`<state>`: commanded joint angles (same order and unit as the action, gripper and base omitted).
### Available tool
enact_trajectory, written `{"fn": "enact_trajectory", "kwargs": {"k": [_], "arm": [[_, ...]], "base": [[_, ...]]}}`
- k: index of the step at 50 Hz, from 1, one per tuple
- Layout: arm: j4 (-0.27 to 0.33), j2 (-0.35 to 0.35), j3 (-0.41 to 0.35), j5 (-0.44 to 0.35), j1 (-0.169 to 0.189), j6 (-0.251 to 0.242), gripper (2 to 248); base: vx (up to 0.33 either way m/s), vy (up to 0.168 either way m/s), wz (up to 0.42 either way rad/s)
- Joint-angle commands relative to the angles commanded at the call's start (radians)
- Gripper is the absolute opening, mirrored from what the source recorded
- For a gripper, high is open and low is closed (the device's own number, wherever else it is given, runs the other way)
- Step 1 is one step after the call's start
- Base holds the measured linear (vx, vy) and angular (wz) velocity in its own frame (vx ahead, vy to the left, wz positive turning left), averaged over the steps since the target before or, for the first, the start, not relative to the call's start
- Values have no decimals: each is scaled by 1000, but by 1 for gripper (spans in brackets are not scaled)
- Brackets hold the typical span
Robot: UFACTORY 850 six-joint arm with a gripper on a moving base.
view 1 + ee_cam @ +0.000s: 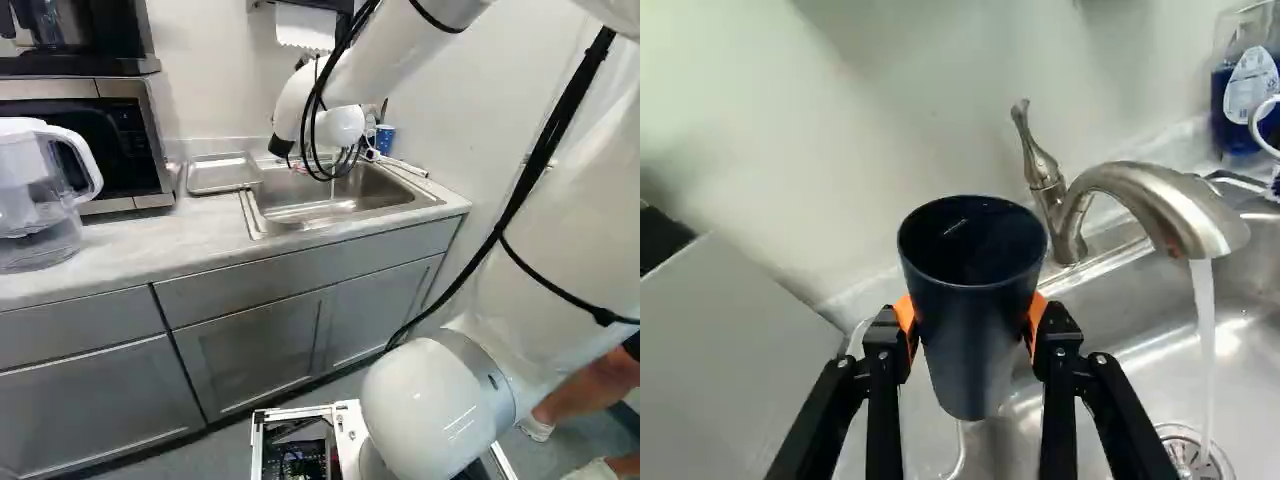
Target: Rinse the cup and place it in the tray
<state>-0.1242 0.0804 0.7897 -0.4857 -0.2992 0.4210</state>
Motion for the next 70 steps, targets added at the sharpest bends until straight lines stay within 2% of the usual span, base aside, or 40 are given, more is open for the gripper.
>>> {"fn": "enact_trajectory", "kwargs": {"k": [70], "arm": [[0,0,0,0,0,736,123]], "base": [[0,0,0]]}}
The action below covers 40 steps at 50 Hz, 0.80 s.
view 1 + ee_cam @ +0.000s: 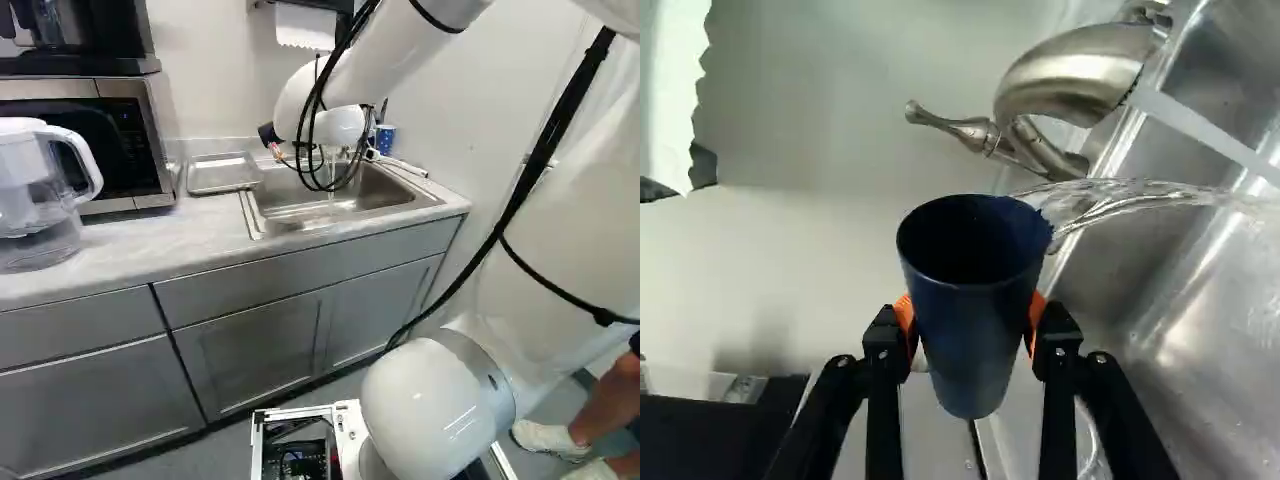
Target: Rinse the cup and place it in the tray
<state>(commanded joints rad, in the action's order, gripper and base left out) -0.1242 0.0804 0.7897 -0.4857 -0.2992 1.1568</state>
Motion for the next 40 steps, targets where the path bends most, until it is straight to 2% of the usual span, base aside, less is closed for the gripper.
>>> {"fn": "enact_trajectory", "kwargs": {"k": [40], "arm": [[0,0,0,0,0,421,123]], "base": [[0,0,0]]}}
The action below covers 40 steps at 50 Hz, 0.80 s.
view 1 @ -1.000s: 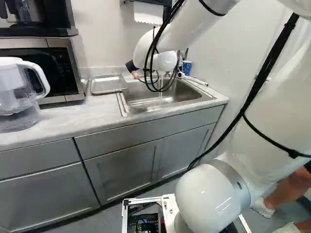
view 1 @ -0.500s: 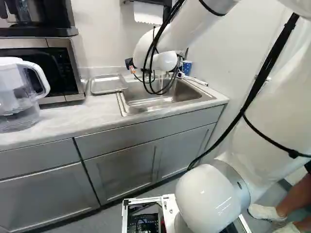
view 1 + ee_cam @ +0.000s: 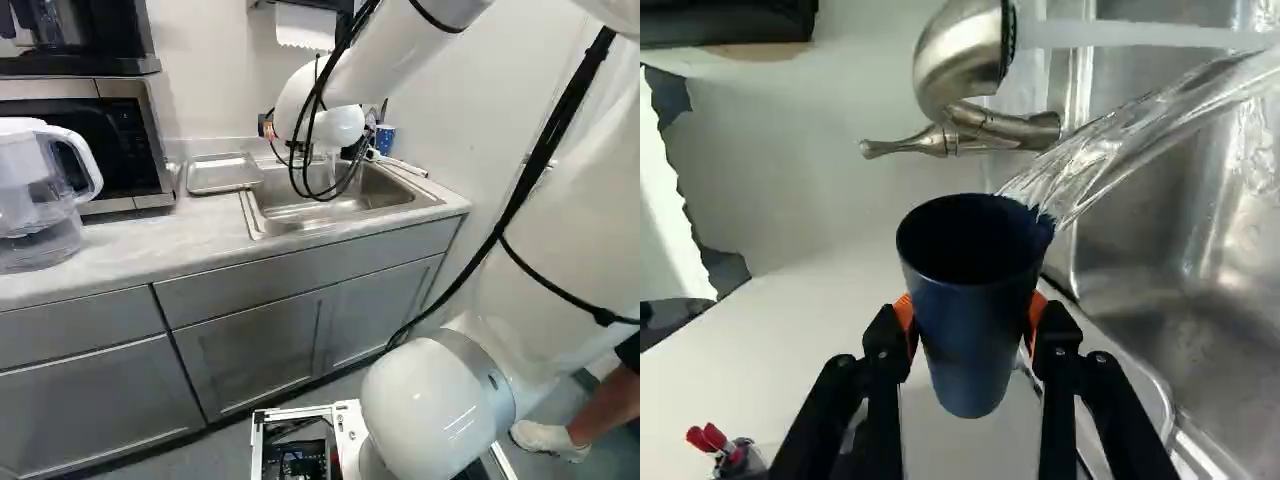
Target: Rinse the cup and place it in the tray
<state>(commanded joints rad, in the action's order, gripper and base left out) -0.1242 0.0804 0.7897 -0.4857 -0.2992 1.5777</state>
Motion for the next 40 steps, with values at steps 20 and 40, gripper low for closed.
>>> {"fn": "enact_trajectory", "kwargs": {"k": [20,40], "arm": [[0,0,0,0,0,211,123],[0,0,0,0,0,421,123]], "base": [[0,0,0],[0,0,0]]}}
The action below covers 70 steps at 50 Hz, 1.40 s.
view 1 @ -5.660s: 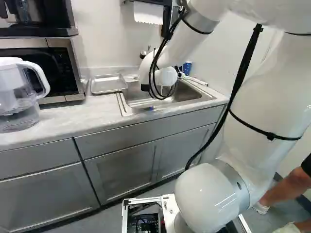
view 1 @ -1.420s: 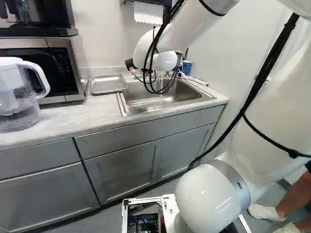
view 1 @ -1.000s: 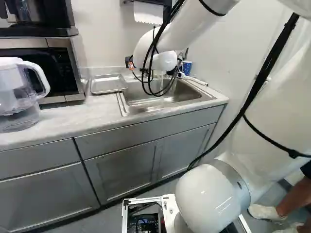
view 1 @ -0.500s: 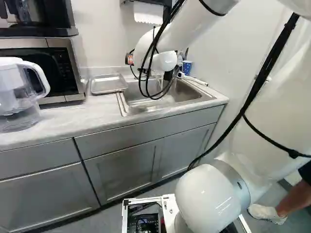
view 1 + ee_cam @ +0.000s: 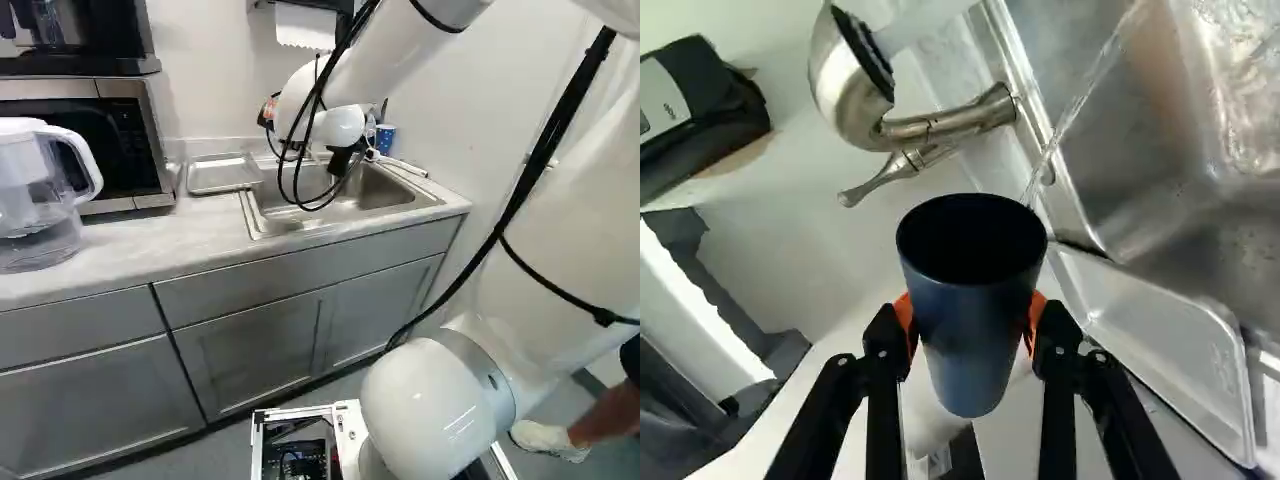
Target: Rinse the cup and place it in the tray
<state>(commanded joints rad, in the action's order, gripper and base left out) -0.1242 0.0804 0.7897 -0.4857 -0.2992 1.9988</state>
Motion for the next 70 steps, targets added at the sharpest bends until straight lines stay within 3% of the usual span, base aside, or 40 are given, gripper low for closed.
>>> {"fn": "enact_trajectory", "kwargs": {"k": [14,33,42,70], "arm": [[0,0,0,0,0,147,123],[0,0,0,0,0,145,123],[0,0,0,0,0,79,123],[0,0,0,0,0,-211,123]], "base": [[0,0,0],[0,0,0],[0,0,0],[0,0,0]]}}
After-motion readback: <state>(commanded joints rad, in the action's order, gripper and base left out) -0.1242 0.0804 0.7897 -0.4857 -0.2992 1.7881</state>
